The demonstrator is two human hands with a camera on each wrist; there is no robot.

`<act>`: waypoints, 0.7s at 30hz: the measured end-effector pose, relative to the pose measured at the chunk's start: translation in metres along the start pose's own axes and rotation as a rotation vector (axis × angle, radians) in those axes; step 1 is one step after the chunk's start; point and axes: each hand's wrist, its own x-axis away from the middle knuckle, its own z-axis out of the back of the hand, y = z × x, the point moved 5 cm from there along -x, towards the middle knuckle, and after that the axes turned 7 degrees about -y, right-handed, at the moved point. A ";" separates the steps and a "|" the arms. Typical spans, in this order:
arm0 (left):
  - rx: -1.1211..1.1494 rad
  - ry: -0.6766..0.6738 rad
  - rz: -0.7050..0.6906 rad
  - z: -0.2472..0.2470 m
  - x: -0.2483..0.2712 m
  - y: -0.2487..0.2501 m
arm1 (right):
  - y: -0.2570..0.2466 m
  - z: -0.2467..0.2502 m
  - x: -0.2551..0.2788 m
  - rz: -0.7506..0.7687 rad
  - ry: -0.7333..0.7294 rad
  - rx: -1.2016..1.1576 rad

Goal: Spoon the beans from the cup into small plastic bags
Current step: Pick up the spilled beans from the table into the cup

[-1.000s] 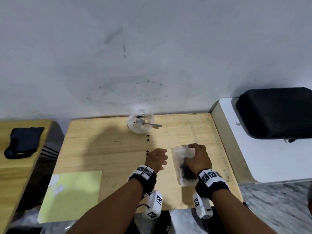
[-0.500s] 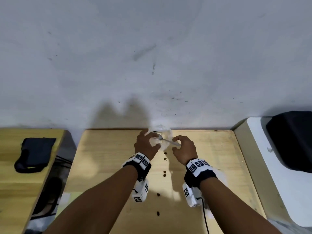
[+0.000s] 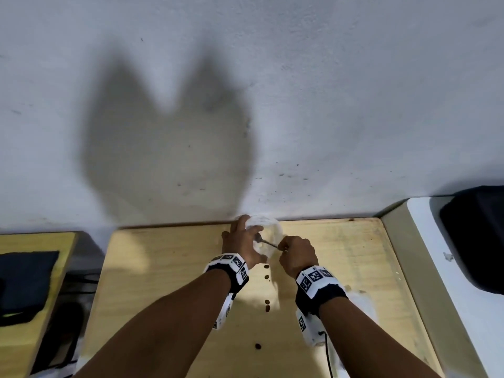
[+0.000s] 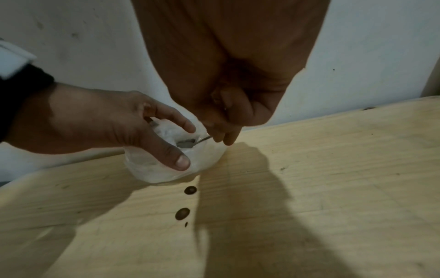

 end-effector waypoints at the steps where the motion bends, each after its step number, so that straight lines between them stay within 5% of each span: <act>1: 0.002 0.002 -0.004 -0.002 -0.002 0.000 | 0.001 0.001 0.000 -0.004 0.004 0.000; 10: -0.027 0.022 0.015 -0.009 -0.016 -0.004 | 0.032 0.024 0.003 -0.085 0.118 -0.109; 21: 0.082 0.091 0.051 -0.010 -0.019 -0.016 | 0.101 0.021 0.018 -0.306 0.294 -0.536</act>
